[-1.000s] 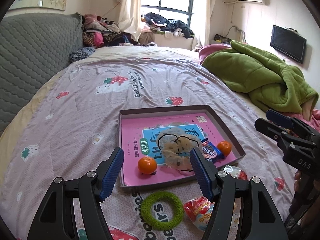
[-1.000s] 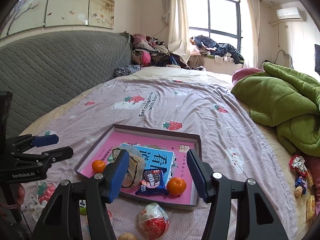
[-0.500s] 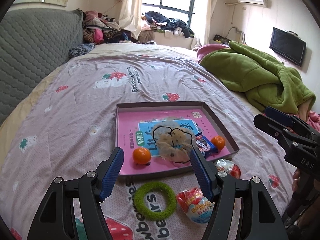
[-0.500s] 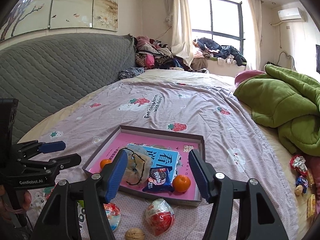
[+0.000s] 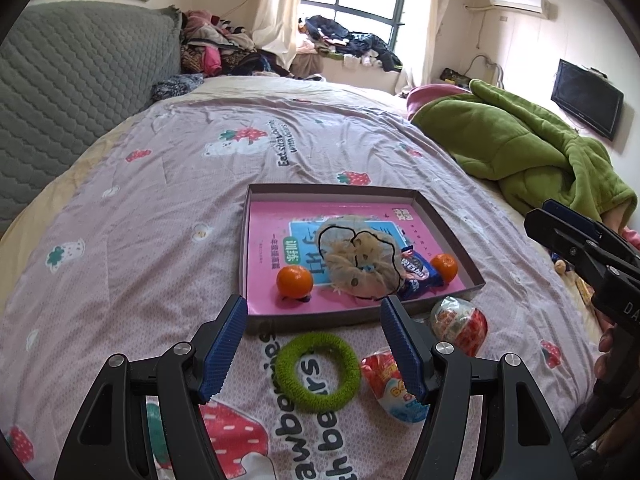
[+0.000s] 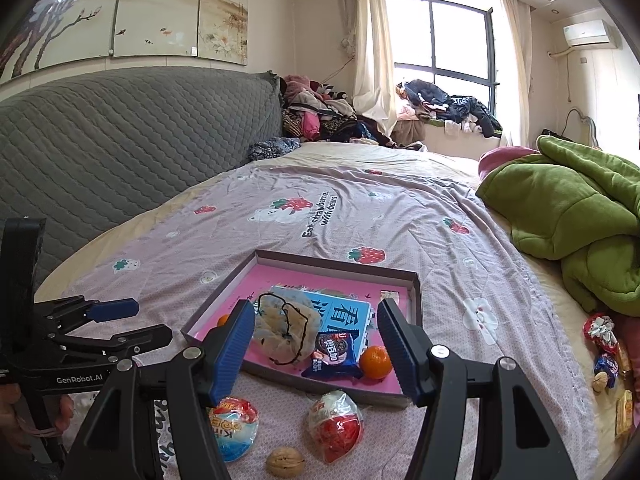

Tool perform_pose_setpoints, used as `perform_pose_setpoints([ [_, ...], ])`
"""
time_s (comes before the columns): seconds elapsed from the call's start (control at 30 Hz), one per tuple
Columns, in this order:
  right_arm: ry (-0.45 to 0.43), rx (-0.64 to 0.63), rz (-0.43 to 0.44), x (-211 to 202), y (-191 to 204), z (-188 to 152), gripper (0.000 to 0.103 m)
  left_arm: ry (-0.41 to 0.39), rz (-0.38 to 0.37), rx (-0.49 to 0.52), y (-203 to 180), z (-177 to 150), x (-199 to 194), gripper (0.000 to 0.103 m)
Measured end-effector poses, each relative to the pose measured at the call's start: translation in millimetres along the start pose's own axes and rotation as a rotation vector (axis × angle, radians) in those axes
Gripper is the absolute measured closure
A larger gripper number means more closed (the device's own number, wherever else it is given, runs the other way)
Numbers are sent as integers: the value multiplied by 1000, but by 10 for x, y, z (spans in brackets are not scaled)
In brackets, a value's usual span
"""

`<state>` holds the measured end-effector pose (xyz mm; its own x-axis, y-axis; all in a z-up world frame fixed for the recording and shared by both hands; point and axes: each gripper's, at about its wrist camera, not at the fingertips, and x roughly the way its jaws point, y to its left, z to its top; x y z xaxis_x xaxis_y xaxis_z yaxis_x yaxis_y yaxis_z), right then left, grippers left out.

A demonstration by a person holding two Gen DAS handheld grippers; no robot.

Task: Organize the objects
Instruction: 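Withdraw both tools from the tray toward the green ring and walnut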

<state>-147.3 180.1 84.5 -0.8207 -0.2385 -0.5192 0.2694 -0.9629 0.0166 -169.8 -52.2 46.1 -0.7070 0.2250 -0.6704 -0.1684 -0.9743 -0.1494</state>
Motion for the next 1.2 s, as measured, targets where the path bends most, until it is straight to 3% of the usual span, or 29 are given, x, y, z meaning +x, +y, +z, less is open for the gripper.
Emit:
perform_pose_setpoints([
  [0.57,25,-5,7,-70,73,-155,40,-8,12,-5,18,-123,-143,32],
  [1.2,109,12,-6,-33,58,-537,40,54,36,15,-23,-365,-61,32],
])
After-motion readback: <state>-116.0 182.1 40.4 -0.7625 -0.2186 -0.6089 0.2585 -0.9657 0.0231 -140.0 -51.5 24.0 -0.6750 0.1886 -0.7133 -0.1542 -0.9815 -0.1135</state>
